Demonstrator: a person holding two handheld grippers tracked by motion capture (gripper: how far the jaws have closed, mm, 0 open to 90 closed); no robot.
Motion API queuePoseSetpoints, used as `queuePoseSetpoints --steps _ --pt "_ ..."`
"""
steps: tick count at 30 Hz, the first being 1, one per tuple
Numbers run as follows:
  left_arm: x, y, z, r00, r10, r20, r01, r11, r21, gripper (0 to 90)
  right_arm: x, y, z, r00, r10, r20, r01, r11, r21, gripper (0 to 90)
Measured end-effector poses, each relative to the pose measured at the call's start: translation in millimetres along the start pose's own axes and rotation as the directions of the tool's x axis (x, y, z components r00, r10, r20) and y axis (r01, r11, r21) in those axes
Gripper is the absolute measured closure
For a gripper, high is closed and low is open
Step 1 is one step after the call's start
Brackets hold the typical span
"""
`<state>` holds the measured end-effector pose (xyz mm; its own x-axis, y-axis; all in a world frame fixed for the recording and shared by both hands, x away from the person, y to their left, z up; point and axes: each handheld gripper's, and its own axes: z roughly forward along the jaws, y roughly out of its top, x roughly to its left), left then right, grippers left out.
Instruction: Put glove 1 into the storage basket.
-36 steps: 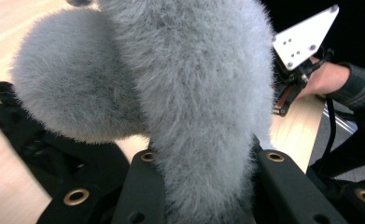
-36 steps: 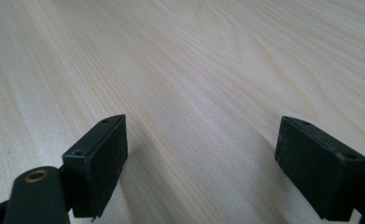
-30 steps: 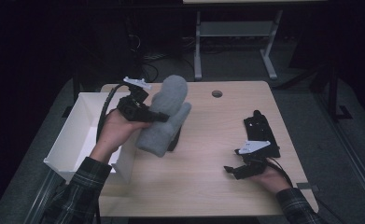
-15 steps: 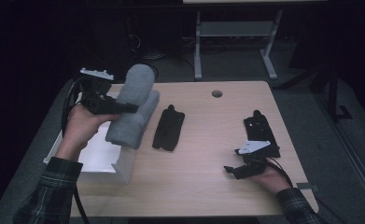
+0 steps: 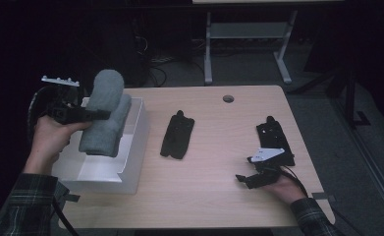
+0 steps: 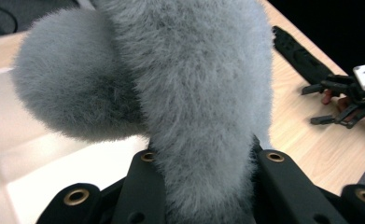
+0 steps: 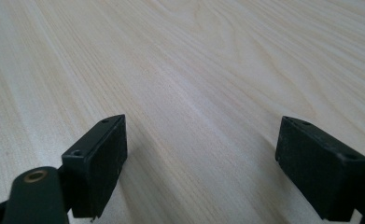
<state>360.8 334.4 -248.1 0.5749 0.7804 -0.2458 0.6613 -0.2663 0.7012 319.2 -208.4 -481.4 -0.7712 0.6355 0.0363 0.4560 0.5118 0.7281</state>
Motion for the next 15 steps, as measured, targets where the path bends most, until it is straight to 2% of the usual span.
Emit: queuePoseSetpoints --steps 3,8,15 --pt "10.5 -10.3 6.4 0.9995 -0.028 -0.015 0.028 0.9993 0.024 72.2 0.0 0.1 0.1 1.0 0.002 0.002 -0.002 1.0 0.0 16.7" --pt "26.1 -28.6 26.0 0.9975 -0.064 -0.028 0.066 0.9955 0.068 72.2 -0.2 0.1 0.1 1.0 0.0 0.003 0.0 1.0 0.0 16.7" --pt "49.7 -54.9 63.3 0.9936 -0.098 -0.055 0.106 0.9811 0.162 71.7 -0.1 0.1 0.1 1.0 0.001 0.003 -0.001 1.0 0.0 16.7"
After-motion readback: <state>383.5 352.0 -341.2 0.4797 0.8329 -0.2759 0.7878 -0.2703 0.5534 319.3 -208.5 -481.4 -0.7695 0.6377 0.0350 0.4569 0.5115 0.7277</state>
